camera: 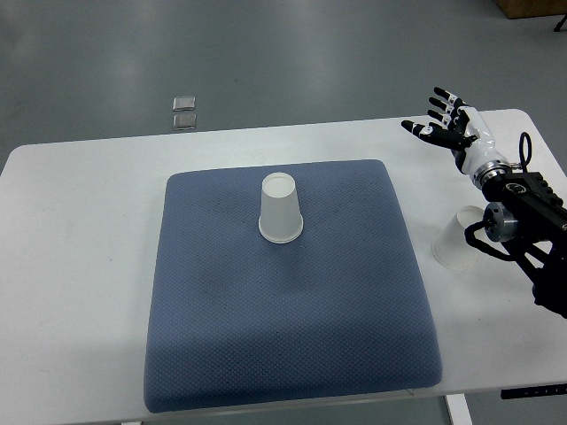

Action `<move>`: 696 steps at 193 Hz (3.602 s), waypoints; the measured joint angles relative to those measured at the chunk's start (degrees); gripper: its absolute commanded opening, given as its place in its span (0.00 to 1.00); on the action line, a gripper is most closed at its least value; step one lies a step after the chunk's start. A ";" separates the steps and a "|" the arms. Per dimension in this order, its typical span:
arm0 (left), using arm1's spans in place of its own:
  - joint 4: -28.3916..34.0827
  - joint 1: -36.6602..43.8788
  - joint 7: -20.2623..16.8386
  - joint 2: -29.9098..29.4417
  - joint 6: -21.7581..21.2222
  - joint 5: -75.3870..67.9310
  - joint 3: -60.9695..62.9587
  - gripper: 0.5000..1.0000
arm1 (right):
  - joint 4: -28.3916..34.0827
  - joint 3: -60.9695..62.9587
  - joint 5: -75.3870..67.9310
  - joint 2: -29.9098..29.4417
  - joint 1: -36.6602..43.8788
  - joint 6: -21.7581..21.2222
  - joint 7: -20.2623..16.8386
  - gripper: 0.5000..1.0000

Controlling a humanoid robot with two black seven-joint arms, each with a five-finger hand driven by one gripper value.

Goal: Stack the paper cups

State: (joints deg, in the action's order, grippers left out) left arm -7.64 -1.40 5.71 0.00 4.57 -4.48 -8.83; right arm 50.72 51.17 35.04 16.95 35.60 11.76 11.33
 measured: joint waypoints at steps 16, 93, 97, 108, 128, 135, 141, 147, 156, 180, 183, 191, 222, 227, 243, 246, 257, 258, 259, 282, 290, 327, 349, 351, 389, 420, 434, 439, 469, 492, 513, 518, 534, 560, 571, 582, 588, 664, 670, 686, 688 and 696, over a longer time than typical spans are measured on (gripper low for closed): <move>0.00 0.00 0.00 0.00 0.00 0.00 0.00 1.00 | 0.13 0.07 -0.01 1.01 0.00 -0.12 0.13 0.84; 0.00 -0.01 0.00 0.00 0.00 0.00 -0.04 1.00 | 3.77 -2.74 5.20 13.97 -0.48 -14.72 1.11 0.83; 0.00 -0.01 0.00 0.00 0.00 0.00 -0.04 1.00 | 4.05 -3.27 6.33 14.98 -0.49 -15.62 1.39 0.83; 0.00 -0.01 0.00 0.00 0.00 0.00 -0.04 1.00 | 5.07 -4.96 10.22 18.12 -0.48 -18.02 2.48 0.83; 0.00 0.00 0.00 0.00 0.00 0.00 -0.03 1.00 | 6.97 -6.81 16.57 21.93 -0.18 -21.22 4.19 0.83; 0.00 -0.01 0.00 0.00 0.00 0.00 -0.03 1.00 | 7.83 -7.11 19.08 23.18 -0.10 -22.50 4.59 0.83; 0.00 -0.01 0.00 0.00 0.00 0.00 -0.02 1.00 | 8.48 -7.24 20.93 24.06 -0.05 -23.52 4.84 0.83; 0.00 0.00 0.00 0.00 0.00 0.00 -0.02 1.00 | 9.16 -7.31 22.87 24.89 -0.03 -24.66 5.07 0.83; 0.00 0.00 0.00 0.00 0.00 0.00 0.00 1.00 | 10.23 -7.40 26.16 26.05 -0.01 -26.64 5.36 0.83; 0.00 0.00 0.00 0.00 0.00 0.00 0.01 1.00 | 12.33 -7.77 34.75 27.49 0.01 -29.86 5.65 0.83; 0.00 0.00 0.00 0.00 0.00 0.00 0.01 1.00 | 12.51 -7.84 35.66 27.55 0.02 -30.03 5.67 0.83; 0.00 -0.01 0.00 0.00 0.00 0.00 0.01 1.00 | 13.04 -8.07 37.88 27.78 0.06 -30.44 5.75 0.83; 0.00 0.00 0.00 0.00 0.00 0.00 0.01 1.00 | 14.86 -9.67 41.99 29.63 0.48 -32.89 6.42 0.83; 0.00 -0.01 0.00 0.00 0.00 0.00 0.01 1.00 | 15.02 -9.82 42.44 29.79 0.61 -33.14 6.46 0.83; 0.00 0.00 0.00 0.00 0.00 0.00 0.01 1.00 | 15.23 -10.41 44.20 30.11 0.84 -33.53 6.56 0.83; 0.00 0.00 0.00 0.00 0.00 0.00 0.01 1.00 | 15.25 -10.72 44.88 30.15 0.85 -33.57 6.63 0.83; 0.00 0.00 0.00 0.00 0.00 0.00 0.02 1.00 | 15.27 -11.64 46.61 30.25 0.85 -33.59 6.86 0.83; 0.00 0.00 0.00 0.00 0.00 0.00 0.02 1.00 | 15.28 -11.72 46.75 30.25 0.85 -33.59 6.88 0.83; 0.00 0.00 0.00 0.00 0.00 0.00 0.02 1.00 | 15.28 -11.79 46.88 30.26 0.85 -33.59 6.91 0.83; 0.00 0.00 0.00 0.00 0.00 0.00 0.02 1.00 | 15.29 -13.59 48.71 30.73 0.83 -33.32 7.28 0.82; 0.00 0.00 0.00 0.00 0.00 0.00 0.02 1.00 | 15.29 -14.15 49.10 30.85 0.77 -33.16 7.34 0.82; 0.00 0.00 0.00 0.00 0.00 0.00 0.00 1.00 | 15.29 -14.93 51.80 30.94 0.43 -31.95 7.39 0.81; 0.00 0.00 0.00 0.00 0.00 0.00 -0.01 1.00 | 15.04 -15.82 52.93 30.97 0.27 -30.12 7.39 0.80; 0.00 0.00 0.00 0.00 0.00 0.00 -0.01 1.00 | 15.00 -15.94 52.99 30.98 0.27 -29.95 7.39 0.79; 0.00 -0.01 0.00 0.00 0.00 0.00 -0.01 1.00 | 14.00 -17.37 54.26 31.03 0.27 -28.18 7.37 0.75; 0.00 -0.01 0.00 0.00 0.00 0.00 -0.01 1.00 | 12.85 -17.80 54.87 30.55 0.27 -27.79 7.32 0.74; 0.00 -0.01 -0.01 0.00 0.00 0.00 -0.01 1.00 | 12.65 -18.31 54.93 30.43 0.27 -26.98 7.32 0.74; 0.00 0.00 -0.01 0.00 0.00 0.00 -0.01 1.00 | 12.53 -18.55 54.94 30.38 0.27 -26.62 7.32 0.74; 0.00 -0.01 -0.01 0.00 0.00 0.00 -0.01 1.00 | 12.01 -19.65 54.95 30.19 0.31 -25.08 7.35 0.73; 0.00 -0.01 -0.01 0.00 0.00 0.00 -0.01 1.00 | 11.99 -19.84 54.96 30.11 0.35 -24.88 7.38 0.71; 0.00 0.00 -0.01 0.00 0.00 0.00 -0.01 1.00 | 12.00 -19.84 54.93 29.95 0.45 -24.87 7.42 0.71; 0.00 0.00 -0.01 0.00 0.00 0.00 -0.01 1.00 | 12.00 -19.84 54.91 29.93 0.49 -24.87 7.44 0.71; 0.00 0.00 -0.01 0.00 0.00 0.00 -0.01 1.00 | 12.01 -19.84 54.88 29.90 0.59 -24.87 7.48 0.69; 0.00 0.00 -0.01 0.00 0.00 0.00 -0.01 1.00 | 12.03 -20.10 54.87 29.57 0.73 -24.91 7.63 0.67; 0.00 0.00 -0.01 0.00 0.00 0.00 -0.01 1.00 | 12.04 -20.42 54.87 29.49 0.78 -24.93 7.64 0.66; -0.01 0.00 -0.01 0.00 0.00 0.00 -0.01 1.00 | 12.04 -20.64 54.87 29.37 0.81 -24.94 7.65 0.65; 0.00 0.00 -0.01 0.00 0.00 0.00 -0.01 1.00 | 12.05 -20.74 54.87 29.27 0.81 -24.94 7.65 0.65; -0.01 0.00 0.00 0.00 0.00 0.00 0.01 1.00 | 12.06 -21.76 54.96 28.77 0.88 -24.94 7.82 0.45; 0.00 0.00 0.00 0.00 0.00 0.00 0.01 1.00 | 12.05 -21.78 54.98 28.76 0.88 -24.94 7.83 0.42; 0.00 0.00 0.00 0.00 0.00 0.00 0.01 1.00 | 12.04 -21.80 55.03 28.76 0.90 -24.94 7.95 0.30; 0.00 0.00 0.00 0.00 0.00 0.00 0.01 1.00 | 12.04 -21.80 55.03 28.76 0.91 -24.94 7.97 0.29; 0.00 0.00 0.00 0.00 0.00 0.00 0.01 1.00 | 12.04 -21.80 55.04 28.76 0.94 -24.94 7.99 0.24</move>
State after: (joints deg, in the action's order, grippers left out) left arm -7.65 -1.41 5.72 0.00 4.57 -4.48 -8.82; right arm 62.76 29.37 90.08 45.71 36.53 -13.18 19.33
